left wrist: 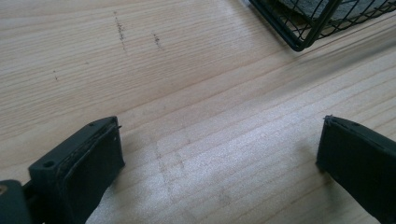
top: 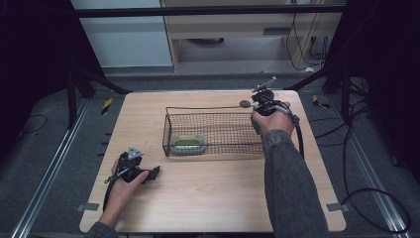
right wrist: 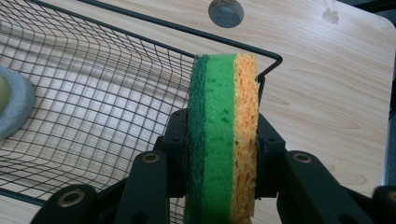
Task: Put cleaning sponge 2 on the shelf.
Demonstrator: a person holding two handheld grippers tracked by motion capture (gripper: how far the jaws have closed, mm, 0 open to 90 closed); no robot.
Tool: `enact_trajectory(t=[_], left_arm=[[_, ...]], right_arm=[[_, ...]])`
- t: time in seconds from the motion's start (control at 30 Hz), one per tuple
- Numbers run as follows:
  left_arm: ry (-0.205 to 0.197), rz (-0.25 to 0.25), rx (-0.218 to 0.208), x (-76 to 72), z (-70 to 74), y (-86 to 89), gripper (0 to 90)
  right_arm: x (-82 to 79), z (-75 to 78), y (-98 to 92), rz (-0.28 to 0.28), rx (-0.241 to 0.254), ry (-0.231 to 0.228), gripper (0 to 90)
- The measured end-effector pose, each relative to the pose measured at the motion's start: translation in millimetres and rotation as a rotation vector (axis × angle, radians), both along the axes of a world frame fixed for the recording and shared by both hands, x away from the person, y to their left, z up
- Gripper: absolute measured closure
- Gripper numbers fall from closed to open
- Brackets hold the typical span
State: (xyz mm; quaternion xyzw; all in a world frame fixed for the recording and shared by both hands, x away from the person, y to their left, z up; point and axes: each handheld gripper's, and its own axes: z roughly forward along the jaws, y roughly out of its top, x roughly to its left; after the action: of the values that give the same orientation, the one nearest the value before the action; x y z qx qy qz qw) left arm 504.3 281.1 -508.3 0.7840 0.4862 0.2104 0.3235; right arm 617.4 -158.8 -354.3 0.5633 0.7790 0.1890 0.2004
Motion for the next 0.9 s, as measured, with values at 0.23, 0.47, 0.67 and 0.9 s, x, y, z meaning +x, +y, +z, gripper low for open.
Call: enact_trajectory(t=[0.23, 0.47, 0.67, 0.9], left_arm=[[0.0, 0.0, 0.0, 0.0, 0.0, 0.0, 0.0], [0.0, -0.001, 0.001, 0.2, 0.0, 0.0, 0.0], [0.0, -0.002, 0.001, 0.3, 0.0, 0.1, 0.0], [0.0, -0.003, 0.002, 0.3, 0.0, 0.1, 0.0]], right_arm=[[0.0, -8.8, -4.7, -0.005, -0.006, 0.012, 65.2], [1.4, -15.3, -4.9, -0.003, -0.017, 0.023, 65.1], [2.8, -19.9, -4.2, -0.004, -0.024, 0.033, 65.1], [5.1, -29.1, -1.0, -0.002, -0.033, 0.05, 65.1]])
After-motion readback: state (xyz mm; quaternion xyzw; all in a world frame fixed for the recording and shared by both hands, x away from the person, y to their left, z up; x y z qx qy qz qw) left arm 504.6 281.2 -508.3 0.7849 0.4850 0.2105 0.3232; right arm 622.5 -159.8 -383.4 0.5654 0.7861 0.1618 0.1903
